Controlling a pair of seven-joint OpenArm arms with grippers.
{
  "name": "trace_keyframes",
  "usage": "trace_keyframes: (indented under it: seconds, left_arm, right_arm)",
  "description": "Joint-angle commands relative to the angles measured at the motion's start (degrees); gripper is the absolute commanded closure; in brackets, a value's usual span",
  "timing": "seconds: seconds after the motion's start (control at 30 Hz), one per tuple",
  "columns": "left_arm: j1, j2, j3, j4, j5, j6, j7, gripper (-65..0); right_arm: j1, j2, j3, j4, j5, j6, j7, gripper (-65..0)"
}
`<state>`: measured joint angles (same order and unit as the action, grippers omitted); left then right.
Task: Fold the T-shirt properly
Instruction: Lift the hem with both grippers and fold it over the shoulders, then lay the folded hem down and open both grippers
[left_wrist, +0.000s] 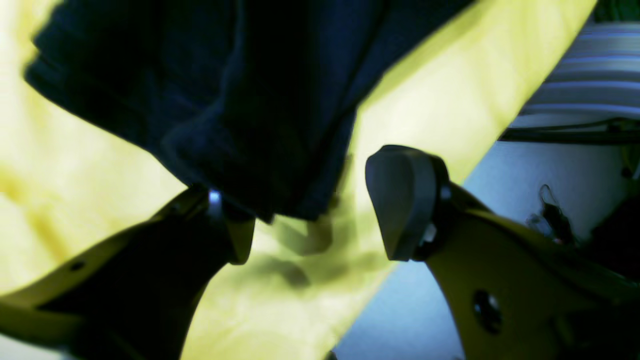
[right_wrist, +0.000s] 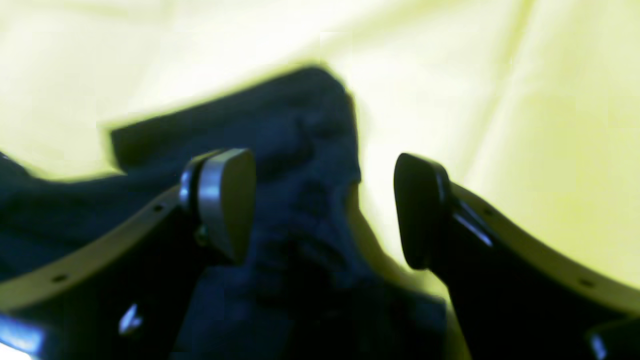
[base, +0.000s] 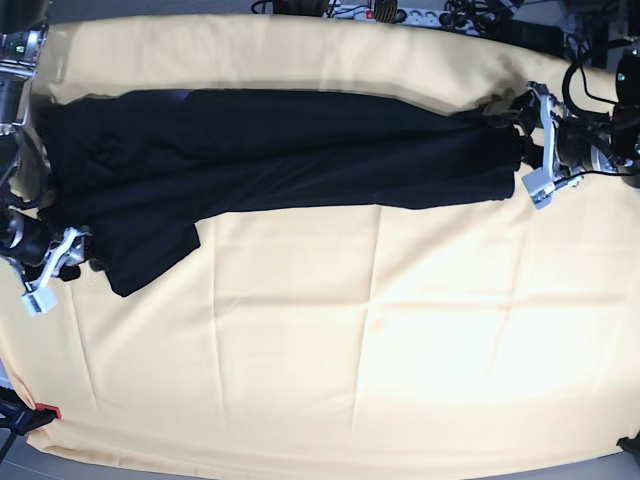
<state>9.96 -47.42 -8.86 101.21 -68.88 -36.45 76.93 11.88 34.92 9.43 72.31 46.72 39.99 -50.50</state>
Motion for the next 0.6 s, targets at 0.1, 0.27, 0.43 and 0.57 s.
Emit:
trace_keyframes:
  seconds: [0.1,0.27,0.43,0.57]
  left_arm:
    - [-0.42,-1.18,-0.59,0.61,3.74,0.07,-1.05,-39.2]
    - [-0.31,-1.18,-0.59,0.52,5.68,1.70,-1.09,-39.2]
    - [-0.28,-1.18,-0.59,0.52,5.70,1.70,-1.05,-39.2]
    - [-0.31,-1.20,-0.59,0.52,6.25,1.70,-1.07,-39.2]
  right_arm:
    - [1.62,-2.34,0.46,-0.61,-9.60,-4.04,7.58,-44.8]
    - [1.11,-4.48,0.46,-1.46,-15.52,-10.10,9.14,-44.8]
    - [0.98,-5.97,0.46,-2.75,-14.82,-7.32,8.68,-41.5]
    - [1.09,-6.67,0.46,-4.90,-13.55,-6.54,9.35,-32.6]
